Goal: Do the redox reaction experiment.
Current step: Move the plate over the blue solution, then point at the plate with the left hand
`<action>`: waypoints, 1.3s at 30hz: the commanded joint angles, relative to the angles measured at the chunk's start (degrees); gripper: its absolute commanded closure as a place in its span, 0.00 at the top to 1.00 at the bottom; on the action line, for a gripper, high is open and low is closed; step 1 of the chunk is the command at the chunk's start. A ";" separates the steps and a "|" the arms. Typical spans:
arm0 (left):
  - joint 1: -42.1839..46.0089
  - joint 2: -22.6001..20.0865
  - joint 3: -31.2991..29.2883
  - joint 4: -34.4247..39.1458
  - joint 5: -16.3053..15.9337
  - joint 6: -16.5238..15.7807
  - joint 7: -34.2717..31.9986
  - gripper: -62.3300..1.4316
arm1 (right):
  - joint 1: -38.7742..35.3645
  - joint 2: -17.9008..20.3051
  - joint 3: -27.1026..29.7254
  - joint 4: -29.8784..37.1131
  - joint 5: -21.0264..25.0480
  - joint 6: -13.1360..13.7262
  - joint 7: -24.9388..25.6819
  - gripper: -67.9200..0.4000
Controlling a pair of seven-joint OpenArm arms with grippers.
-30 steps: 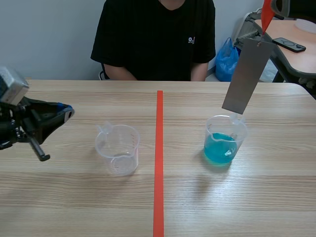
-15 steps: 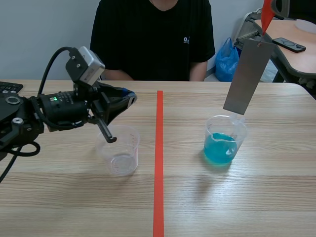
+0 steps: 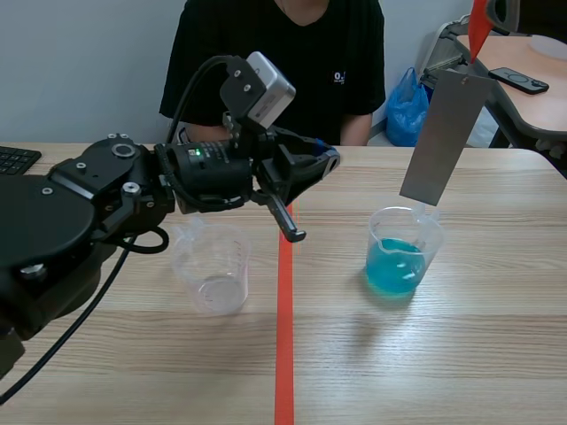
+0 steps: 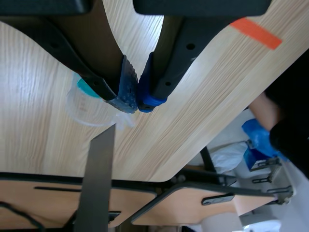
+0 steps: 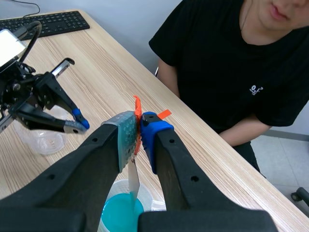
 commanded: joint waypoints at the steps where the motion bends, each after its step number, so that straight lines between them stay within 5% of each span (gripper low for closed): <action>1: -0.96 0.94 0.13 0.52 -0.81 -0.04 -0.11 0.07 | 1.11 0.63 0.70 0.72 0.81 -0.20 0.87 0.03; 12: -2.32 2.25 0.46 -3.17 -0.83 7.06 -0.28 0.07 | 1.11 0.63 0.70 0.72 0.81 -0.20 0.85 0.03; 23: -5.25 2.69 0.76 -12.96 -1.57 7.04 -4.50 0.07 | 1.09 0.63 0.70 0.72 0.81 -0.20 0.85 0.03; 33: -6.84 3.39 0.76 -13.70 -4.26 2.43 -4.02 0.07 | 1.09 0.63 0.70 0.72 0.81 -0.20 0.85 0.03; 39: -7.15 5.35 0.76 -13.70 -4.24 2.32 -3.58 0.07 | 1.09 0.63 0.70 0.72 0.83 -0.20 0.87 0.03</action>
